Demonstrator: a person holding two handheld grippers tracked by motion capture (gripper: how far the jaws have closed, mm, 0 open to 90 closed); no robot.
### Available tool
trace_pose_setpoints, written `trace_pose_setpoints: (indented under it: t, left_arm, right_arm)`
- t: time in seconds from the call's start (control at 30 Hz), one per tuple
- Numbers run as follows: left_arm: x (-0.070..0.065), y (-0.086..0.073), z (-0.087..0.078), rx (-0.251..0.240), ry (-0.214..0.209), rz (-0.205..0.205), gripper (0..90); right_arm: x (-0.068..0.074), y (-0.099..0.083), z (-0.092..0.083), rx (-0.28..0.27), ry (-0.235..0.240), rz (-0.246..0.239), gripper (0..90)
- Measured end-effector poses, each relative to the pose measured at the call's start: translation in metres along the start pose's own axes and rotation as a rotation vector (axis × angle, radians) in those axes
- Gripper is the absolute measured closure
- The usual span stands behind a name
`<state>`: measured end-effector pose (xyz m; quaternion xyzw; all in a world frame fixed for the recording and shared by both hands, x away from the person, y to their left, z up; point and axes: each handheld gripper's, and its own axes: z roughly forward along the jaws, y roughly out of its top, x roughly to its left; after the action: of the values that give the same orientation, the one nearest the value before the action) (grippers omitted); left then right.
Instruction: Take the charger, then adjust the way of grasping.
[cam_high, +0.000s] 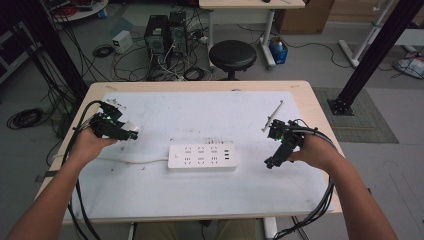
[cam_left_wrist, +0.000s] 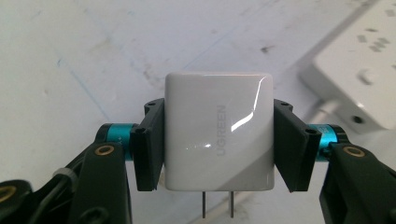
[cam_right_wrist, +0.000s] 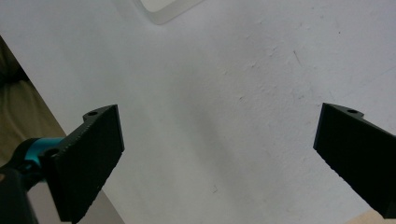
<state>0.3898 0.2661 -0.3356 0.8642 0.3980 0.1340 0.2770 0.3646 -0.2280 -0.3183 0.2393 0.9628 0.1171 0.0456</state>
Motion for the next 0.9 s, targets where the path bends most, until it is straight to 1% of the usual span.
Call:
trace_pose_setpoints:
  t: [0.03, 0.07, 0.1, 0.2, 0.23, 0.27, 0.3, 0.33, 0.43, 0.47, 0.5, 0.53, 0.57, 0.6, 0.63, 0.7, 0.73, 0.77, 0.8, 0.83, 0.87, 0.9]
  left_arm:
    - [-0.005, 0.001, -0.004, -0.005, 0.001, 0.011, 42.5]
    - [-0.012, 0.003, -0.012, -0.017, -0.011, 0.035, 42.5]
    - [-0.012, 0.003, -0.012, -0.017, -0.011, 0.035, 42.4]
    - [-0.02, 0.007, -0.022, -0.03, -0.014, 0.068, 42.4]
    - [-0.023, 0.007, -0.024, -0.033, -0.014, 0.07, 42.5]
    - [-0.027, 0.008, -0.028, -0.038, -0.018, 0.095, 42.5]
    - [-0.029, 0.009, -0.029, -0.037, -0.021, 0.109, 42.5]
    - [-0.029, 0.009, -0.029, -0.037, -0.021, 0.109, 42.5]
    - [-0.034, 0.01, -0.032, -0.035, -0.027, 0.143, 42.5]
    - [-0.037, 0.01, -0.034, -0.041, -0.025, 0.164, 42.5]
    - [-0.037, 0.01, -0.034, -0.041, -0.025, 0.164, 42.5]
    - [-0.04, 0.011, -0.035, -0.048, -0.031, 0.179, 42.5]
    - [-0.04, 0.011, -0.035, -0.048, -0.031, 0.179, 42.4]
    - [-0.042, 0.012, -0.036, -0.046, -0.036, 0.193, 42.4]
    - [-0.042, 0.012, -0.036, -0.046, -0.036, 0.193, 42.4]
    - [-0.045, 0.013, -0.037, -0.04, -0.043, 0.21, 42.4]
    - [-0.046, 0.014, -0.037, -0.041, -0.047, 0.216, 42.4]
    - [-0.047, 0.014, -0.037, -0.044, -0.051, 0.217, 42.4]
    - [-0.047, 0.014, -0.037, -0.044, -0.051, 0.217, 42.4]
    - [-0.049, 0.015, -0.037, -0.045, -0.059, 0.233, 42.4]
    - [-0.049, 0.015, -0.037, -0.045, -0.059, 0.233, 42.4]
    - [-0.05, 0.016, -0.037, -0.048, -0.064, 0.24, 42.4]
  right_arm:
    - [0.0, 0.0, 0.0, -0.002, 0.001, -0.002, 1.0]
    - [0.0, 0.001, 0.0, -0.008, 0.005, 0.0, 1.0]
    - [0.0, 0.001, -0.001, -0.007, 0.002, 0.007, 1.0]
    - [0.0, 0.001, -0.001, -0.017, 0.003, 0.004, 1.0]
    - [0.0, 0.001, -0.001, -0.019, -0.001, 0.004, 1.0]
    - [0.001, 0.001, -0.002, -0.025, -0.006, 0.008, 1.0]
    - [0.001, 0.001, -0.002, -0.031, -0.012, 0.005, 0.9]
    - [0.001, 0.0, -0.003, -0.036, -0.015, 0.011, 1.0]
    - [0.002, -0.001, -0.003, -0.043, -0.018, 0.017, 1.0]
    - [0.003, -0.001, -0.002, -0.049, -0.02, 0.006, 1.0]
    - [0.003, -0.001, -0.002, -0.049, -0.02, 0.006, 1.0]
    - [0.003, -0.001, -0.001, -0.052, -0.025, 0.002, 1.0]
    - [0.003, -0.001, -0.001, -0.052, -0.025, 0.002, 1.0]
    - [0.005, -0.001, -0.001, -0.054, -0.023, 0.002, 1.0]
    - [0.005, -0.001, -0.001, -0.054, -0.023, 0.002, 1.0]
    - [0.006, -0.002, 0.0, -0.069, -0.028, 0.008, 1.0]
    - [0.007, -0.002, 0.0, -0.074, -0.036, 0.02, 1.0]
    - [0.008, -0.003, 0.0, -0.08, -0.049, 0.016, 1.0]
    - [0.009, -0.003, 0.0, -0.079, -0.055, 0.027, 1.0]
    - [0.009, -0.004, 0.0, -0.082, -0.056, 0.023, 1.0]
    - [0.009, -0.004, 0.0, -0.082, -0.056, 0.023, 1.0]
    - [0.01, -0.006, 0.0, -0.096, -0.055, 0.028, 1.0]
